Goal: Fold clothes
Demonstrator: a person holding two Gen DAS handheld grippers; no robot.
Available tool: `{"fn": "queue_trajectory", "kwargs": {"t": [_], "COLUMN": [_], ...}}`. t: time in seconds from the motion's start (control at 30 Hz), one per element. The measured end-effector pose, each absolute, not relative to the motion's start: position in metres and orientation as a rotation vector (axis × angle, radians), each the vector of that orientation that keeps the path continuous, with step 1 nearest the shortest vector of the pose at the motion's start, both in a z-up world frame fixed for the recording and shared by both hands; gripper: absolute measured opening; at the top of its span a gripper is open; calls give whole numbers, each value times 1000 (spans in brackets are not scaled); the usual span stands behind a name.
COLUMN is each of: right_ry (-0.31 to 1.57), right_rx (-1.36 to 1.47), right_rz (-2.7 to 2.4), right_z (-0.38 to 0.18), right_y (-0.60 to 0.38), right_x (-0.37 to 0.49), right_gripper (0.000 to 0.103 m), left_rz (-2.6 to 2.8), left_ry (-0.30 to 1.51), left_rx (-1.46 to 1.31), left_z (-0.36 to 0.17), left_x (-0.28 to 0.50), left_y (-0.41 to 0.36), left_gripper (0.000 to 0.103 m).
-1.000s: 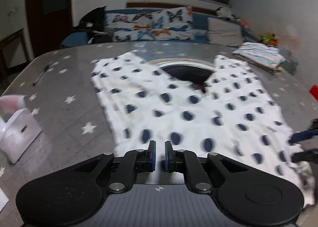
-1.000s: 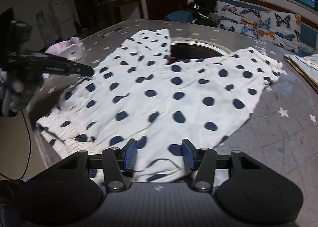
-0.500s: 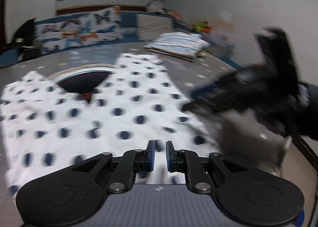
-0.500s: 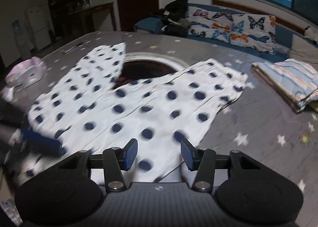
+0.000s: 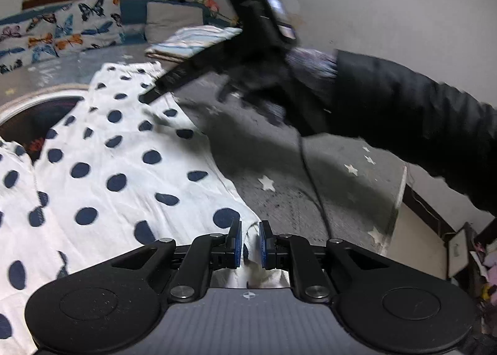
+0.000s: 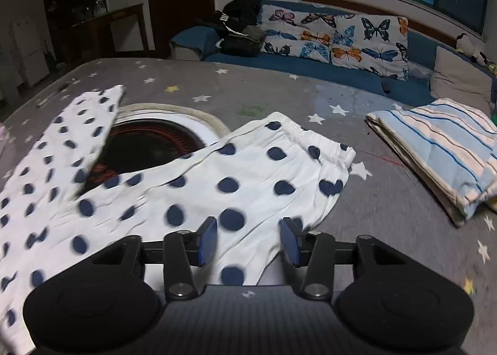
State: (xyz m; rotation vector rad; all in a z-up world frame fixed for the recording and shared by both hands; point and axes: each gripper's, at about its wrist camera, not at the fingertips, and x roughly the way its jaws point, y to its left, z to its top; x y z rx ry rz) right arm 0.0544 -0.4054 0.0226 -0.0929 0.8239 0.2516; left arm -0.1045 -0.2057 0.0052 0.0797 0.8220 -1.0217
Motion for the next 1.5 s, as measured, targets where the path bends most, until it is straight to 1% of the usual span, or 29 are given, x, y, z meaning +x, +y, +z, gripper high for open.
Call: {"fn": "queue_trajectory", "kwargs": {"t": [0.17, 0.33, 0.63, 0.8, 0.87, 0.93, 0.97, 1.03, 1.17, 1.23, 1.5], "right_ry": [833, 818, 820, 812, 809, 807, 805, 804, 801, 799, 810], "right_rx": [-89, -46, -33, -21, -26, -36, -42, -50, -70, -72, -58], "right_rz": [241, 232, 166, 139, 131, 127, 125, 121, 114, 113, 100], "right_z": [11, 11, 7, 17, 23, 28, 31, 36, 48, 52, 51], "right_y": [-413, -424, -435, -439, -439, -440, -441, -442, -445, -447, -456], "right_x": [85, 106, 136, 144, 139, 132, 127, 118, 93, 81, 43], "right_gripper": [42, 42, 42, 42, 42, 42, 42, 42, 43, 43, 43], "left_rz": [-1058, -1072, -1086, -1074, -1060, -1043, -1039, -1025, -1005, -990, -954], "left_ry": [872, 903, 912, 909, 896, 875, 865, 838, 798, 785, 739], "left_rx": [59, 41, 15, 16, 24, 35, 36, 50, 80, 99, 185], "left_z": [-4, -13, -18, -14, -11, -8, -6, -1, 7, 10, 9], "left_x": [-100, -99, -96, -97, -99, -101, -103, -109, -125, -136, -173], "left_y": [-207, -208, -207, -205, -204, -202, -201, -200, -196, -195, -197], "left_gripper": [13, 13, 13, 14, 21, 33, 34, 43, 50, 55, 57]}}
